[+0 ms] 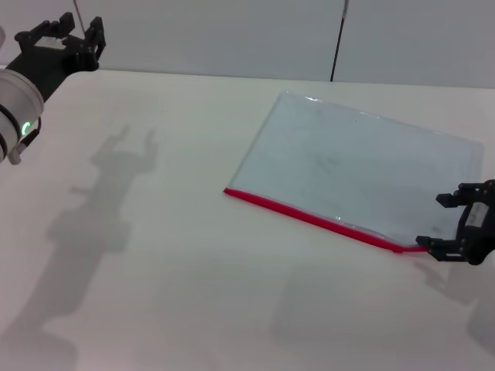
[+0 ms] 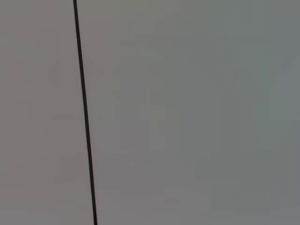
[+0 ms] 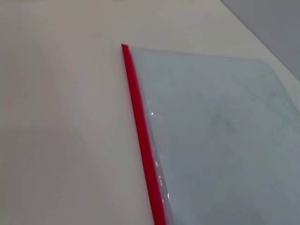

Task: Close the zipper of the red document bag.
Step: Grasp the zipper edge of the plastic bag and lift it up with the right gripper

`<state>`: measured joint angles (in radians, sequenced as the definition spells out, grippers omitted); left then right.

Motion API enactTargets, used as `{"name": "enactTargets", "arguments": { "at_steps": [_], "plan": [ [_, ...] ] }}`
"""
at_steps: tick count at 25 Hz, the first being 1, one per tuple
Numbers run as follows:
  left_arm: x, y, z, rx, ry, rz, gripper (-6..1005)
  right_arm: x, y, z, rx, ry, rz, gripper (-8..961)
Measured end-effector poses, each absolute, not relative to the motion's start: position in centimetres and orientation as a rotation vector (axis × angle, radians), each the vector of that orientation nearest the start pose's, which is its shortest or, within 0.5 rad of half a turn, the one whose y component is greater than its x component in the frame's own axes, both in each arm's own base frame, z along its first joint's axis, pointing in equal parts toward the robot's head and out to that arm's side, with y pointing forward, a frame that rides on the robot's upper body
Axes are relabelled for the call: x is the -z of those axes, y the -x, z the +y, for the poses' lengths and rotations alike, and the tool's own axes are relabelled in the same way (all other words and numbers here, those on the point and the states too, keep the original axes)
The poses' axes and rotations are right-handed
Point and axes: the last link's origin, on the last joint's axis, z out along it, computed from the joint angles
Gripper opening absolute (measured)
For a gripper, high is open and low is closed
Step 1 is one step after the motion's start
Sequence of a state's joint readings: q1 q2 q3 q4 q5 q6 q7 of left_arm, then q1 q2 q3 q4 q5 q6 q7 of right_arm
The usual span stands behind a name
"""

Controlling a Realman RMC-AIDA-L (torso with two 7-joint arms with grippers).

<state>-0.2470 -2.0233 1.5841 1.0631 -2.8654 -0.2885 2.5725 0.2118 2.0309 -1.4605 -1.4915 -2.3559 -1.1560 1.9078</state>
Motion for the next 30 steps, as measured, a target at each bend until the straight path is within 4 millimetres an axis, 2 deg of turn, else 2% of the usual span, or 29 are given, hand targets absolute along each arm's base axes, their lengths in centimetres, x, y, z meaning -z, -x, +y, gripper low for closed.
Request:
{"name": "enactTargets", "arguments": {
  "at_steps": [7, 14, 22, 30],
  "plan": [
    [-5.7, 25.6, 39.7, 0.599, 1.688, -0.59, 430, -1.4, -24.8, 32.1, 0.377, 2.595, 0.222, 728],
    [-5.7, 25.7, 39.7, 0.596, 1.685, -0.593, 430, -0.6, -25.2, 31.9, 0.406, 2.619, 0.223, 728],
    [-5.7, 25.8, 39.8, 0.587, 1.684, -0.6, 430, -0.4, -25.6, 32.3, 0.442, 2.611, 0.216, 727],
    [-5.7, 25.8, 39.8, 0.587, 1.684, -0.599, 430, -0.4, -26.1, 33.6, 0.483, 2.573, 0.204, 725]
  ]
}}
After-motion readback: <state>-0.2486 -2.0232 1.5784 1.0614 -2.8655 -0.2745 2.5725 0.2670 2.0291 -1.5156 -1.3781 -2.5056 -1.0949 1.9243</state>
